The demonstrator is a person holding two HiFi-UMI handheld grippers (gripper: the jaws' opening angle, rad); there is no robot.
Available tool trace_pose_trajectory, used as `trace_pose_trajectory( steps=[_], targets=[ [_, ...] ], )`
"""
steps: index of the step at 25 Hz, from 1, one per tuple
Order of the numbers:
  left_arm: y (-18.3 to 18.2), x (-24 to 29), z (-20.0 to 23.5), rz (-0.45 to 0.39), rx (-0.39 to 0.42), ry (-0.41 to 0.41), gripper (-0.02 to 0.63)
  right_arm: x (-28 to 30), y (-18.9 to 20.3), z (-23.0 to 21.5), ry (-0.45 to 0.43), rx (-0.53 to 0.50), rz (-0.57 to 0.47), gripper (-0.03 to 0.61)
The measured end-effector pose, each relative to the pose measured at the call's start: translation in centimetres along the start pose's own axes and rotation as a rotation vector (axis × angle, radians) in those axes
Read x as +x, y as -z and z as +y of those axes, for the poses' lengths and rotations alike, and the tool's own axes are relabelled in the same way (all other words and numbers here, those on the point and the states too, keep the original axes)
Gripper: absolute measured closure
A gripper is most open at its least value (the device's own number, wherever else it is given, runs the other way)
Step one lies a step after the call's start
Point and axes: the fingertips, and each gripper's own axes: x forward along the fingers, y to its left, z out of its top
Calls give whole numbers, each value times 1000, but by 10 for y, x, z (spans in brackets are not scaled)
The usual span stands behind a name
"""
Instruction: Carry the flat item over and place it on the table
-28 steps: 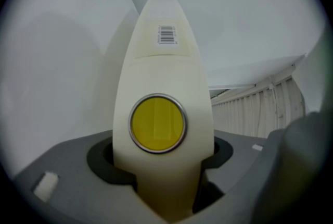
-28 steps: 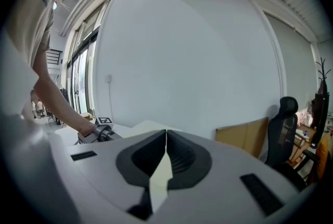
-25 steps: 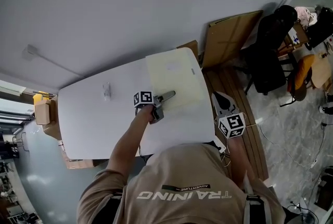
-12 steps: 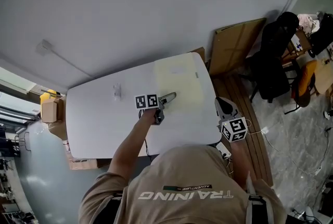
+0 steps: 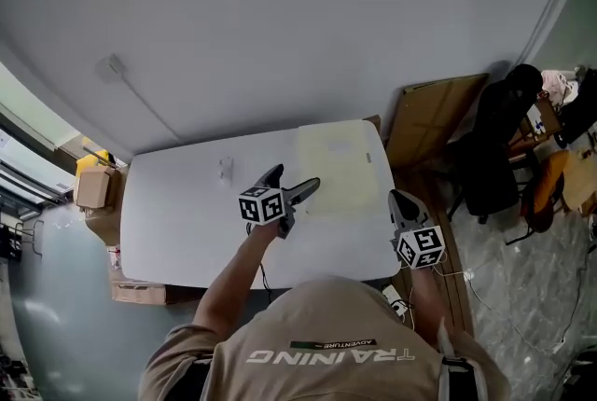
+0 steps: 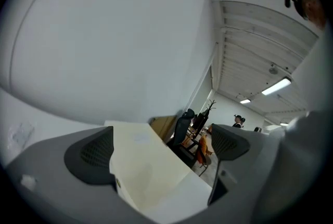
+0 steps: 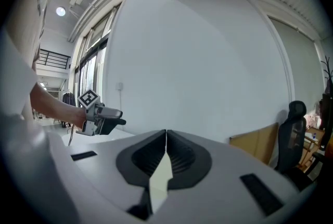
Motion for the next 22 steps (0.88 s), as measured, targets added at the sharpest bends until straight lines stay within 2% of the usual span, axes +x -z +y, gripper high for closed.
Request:
trace_pose_trajectory(
  steps=[2,5,7,8,10,11,13,16,19,22],
  targets=[
    [-28,-13,-15,-71,117,-16,28,4,-13,3,-5,-8,-11,572],
    [-62,-42,-34,-189,280,-84,31,13,-37,7,-18,-27,-31,571],
    [-73,-62,-40,-248,353,-140,68,18,-53,13,-44,-51,-50,571],
    [-78,-71,-40,-275,380,-170,162,20,-60,17,-61,-67,-58,571],
    [-91,-90,-32,-334,403,-230,510,26,-73,28,-96,-102,-70,572],
    [-98,-98,-29,-359,401,-252,607,28,-78,34,-114,-122,-73,571],
    [-110,-110,-26,-387,394,-288,607,32,-88,44,-146,-171,-69,571],
    [-120,-124,-28,-369,441,-359,608,38,-97,54,-167,-234,-63,571],
    [-121,-124,-29,-322,477,-399,607,42,-102,57,-162,-241,-61,571],
    [-115,-117,-34,-282,472,-397,607,46,-107,62,-149,-224,-59,571]
  ],
)
